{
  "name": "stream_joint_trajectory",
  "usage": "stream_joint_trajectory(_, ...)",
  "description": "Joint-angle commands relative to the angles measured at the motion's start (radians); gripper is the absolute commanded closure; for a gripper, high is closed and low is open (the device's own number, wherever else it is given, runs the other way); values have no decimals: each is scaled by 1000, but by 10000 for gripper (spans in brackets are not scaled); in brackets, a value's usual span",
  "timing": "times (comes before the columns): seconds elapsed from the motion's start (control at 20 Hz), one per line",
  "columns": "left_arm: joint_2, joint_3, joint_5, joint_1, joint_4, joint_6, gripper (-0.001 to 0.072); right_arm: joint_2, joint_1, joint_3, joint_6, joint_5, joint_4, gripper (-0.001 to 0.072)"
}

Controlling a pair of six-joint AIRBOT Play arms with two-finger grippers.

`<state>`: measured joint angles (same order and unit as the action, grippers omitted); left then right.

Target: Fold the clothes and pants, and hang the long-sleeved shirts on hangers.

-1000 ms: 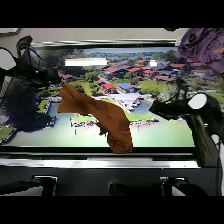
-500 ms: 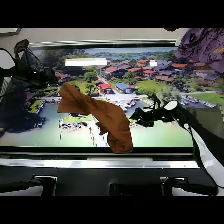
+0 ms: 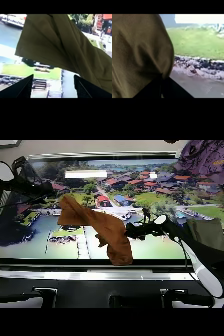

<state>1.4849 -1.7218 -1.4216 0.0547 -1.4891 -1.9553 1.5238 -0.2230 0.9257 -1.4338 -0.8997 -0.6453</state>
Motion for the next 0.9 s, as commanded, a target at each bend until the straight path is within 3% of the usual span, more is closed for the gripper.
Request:
stream_joint_trajectory(0.0, 2, 44, 10, -87, -3, 44, 154, -2, -9, 0, 17, -11, -9, 685)
stream_joint_trajectory(0.1, 1, 150, 62, -186, 18, 85, 154, -5, -9, 0, 15, -31, -27, 685)
stream_joint_trajectory(0.2, 2, 307, 206, -303, 174, 143, 154, -6, -9, 0, 13, -58, -29, 685)
stream_joint_trajectory(0.3, 13, 465, 359, -402, 474, 301, 155, -6, -9, 0, 13, -78, -28, 684)
stream_joint_trajectory(0.4, 53, 549, 388, -452, 645, 462, 155, -10, -9, 0, 24, -93, -28, 684)
stream_joint_trajectory(0.7, 169, 570, 412, -447, 706, 626, 156, -35, -9, 0, 33, -93, -28, 684)
stream_joint_trajectory(0.85, 214, 569, 428, -411, 719, 633, 156, -42, -9, 0, 24, -97, -27, 684)
